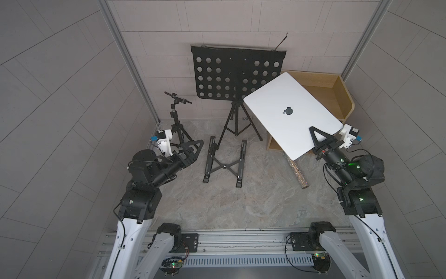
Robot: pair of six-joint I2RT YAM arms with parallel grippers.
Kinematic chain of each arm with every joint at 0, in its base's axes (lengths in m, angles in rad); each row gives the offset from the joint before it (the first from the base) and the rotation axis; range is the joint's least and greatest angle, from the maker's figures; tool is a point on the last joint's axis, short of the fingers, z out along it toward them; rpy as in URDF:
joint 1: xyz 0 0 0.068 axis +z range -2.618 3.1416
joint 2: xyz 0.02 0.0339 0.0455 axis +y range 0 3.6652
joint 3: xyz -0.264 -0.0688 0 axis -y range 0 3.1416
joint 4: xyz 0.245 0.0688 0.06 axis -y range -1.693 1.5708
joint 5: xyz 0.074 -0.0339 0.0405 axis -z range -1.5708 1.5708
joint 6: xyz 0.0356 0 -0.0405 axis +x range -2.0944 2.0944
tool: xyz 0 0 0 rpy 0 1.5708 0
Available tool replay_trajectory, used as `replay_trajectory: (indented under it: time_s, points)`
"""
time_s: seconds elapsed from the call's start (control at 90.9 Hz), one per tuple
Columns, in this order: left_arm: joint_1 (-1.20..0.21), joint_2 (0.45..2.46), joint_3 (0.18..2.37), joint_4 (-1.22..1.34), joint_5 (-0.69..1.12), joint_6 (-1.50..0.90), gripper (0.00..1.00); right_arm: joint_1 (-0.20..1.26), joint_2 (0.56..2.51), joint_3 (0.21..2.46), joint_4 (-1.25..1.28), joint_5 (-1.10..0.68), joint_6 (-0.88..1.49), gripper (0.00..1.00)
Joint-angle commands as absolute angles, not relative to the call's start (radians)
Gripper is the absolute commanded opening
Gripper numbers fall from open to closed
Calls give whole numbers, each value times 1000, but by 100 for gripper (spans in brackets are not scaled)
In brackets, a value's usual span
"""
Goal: Close the laptop lid and set it aside
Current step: Place the laptop on the shelf.
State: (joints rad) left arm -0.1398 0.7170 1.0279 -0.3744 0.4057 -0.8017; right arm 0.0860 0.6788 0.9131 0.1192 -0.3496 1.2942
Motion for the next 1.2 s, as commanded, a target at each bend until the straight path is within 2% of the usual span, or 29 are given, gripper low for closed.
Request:
replay_trajectory:
  time_s: [0.0, 0.363, 0.781, 1.189]
  points:
    - [-151, 739, 1013, -391, 441, -813, 100, 84, 620, 940, 322, -286, 1272, 0]
    - [-183, 829, 1044, -460, 416, -703, 100, 84, 593, 876, 356, -187, 1229, 0]
    - [-187, 826, 1009, -458, 405, -667, 100, 85, 610, 864, 387, -87, 1169, 0]
    - [-187, 810, 988, -430, 396, -674, 100, 85, 682, 856, 484, 71, 1218, 0]
